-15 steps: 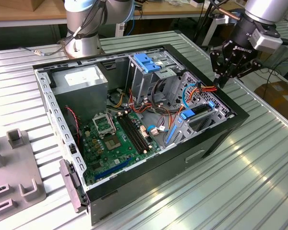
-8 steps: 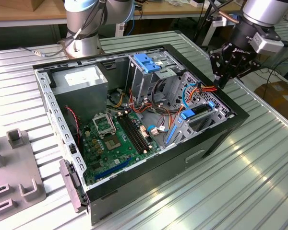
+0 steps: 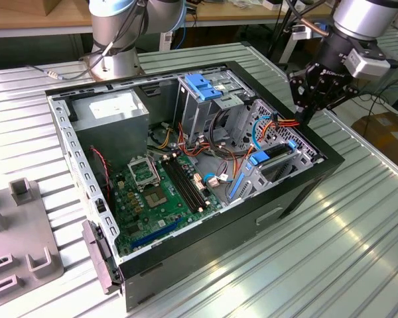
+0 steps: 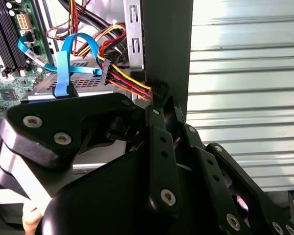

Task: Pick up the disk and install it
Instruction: 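Insert the first disk wire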

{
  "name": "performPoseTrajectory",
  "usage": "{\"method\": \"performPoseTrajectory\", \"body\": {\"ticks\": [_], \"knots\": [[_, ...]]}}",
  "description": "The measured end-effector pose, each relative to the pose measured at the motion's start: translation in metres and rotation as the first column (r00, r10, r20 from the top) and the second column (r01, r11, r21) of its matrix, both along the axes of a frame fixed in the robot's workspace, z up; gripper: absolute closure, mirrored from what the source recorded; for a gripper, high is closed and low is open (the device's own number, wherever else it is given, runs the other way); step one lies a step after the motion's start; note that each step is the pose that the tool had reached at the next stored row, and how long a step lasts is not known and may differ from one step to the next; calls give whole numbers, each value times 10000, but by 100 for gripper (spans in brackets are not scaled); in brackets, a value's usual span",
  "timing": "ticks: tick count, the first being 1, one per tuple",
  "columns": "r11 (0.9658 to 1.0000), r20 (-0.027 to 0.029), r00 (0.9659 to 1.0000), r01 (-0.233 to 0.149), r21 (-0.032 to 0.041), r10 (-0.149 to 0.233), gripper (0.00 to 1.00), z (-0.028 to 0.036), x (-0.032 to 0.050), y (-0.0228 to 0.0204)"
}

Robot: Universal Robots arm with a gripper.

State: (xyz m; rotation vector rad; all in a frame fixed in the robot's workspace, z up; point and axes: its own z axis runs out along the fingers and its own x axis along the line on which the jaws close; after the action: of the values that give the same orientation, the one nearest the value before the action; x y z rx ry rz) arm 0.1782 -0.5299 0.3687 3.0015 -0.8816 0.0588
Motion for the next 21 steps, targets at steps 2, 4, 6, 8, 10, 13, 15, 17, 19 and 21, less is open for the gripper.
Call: {"method": "performPoseTrajectory", "body": {"ticks": [2, 4, 6, 8, 10, 13, 15, 17, 19, 21], "knots": [[10000, 10, 10000, -38, -3, 38, 76, -3, -1, 0], [10000, 20, 10000, -54, 1, 54, 76, -14, 0, 0], [10000, 30, 10000, -72, -2, 72, 76, -20, 0, 0], [10000, 31, 10000, -73, -1, 73, 76, -20, 0, 0], [10000, 31, 10000, -73, -1, 73, 78, -21, -1, 0], [10000, 30, 10000, -75, 2, 75, 84, -19, -1, 0], [10000, 30, 10000, -58, 0, 58, 84, 7, -1, 0], [9999, 30, 9999, 112, 2, -112, 84, 30, -2, 0], [9995, 30, 9995, 314, 3, -314, 84, 30, -2, 0], [9983, 31, 9983, 580, 0, -580, 84, 32, -2, 0]]}}
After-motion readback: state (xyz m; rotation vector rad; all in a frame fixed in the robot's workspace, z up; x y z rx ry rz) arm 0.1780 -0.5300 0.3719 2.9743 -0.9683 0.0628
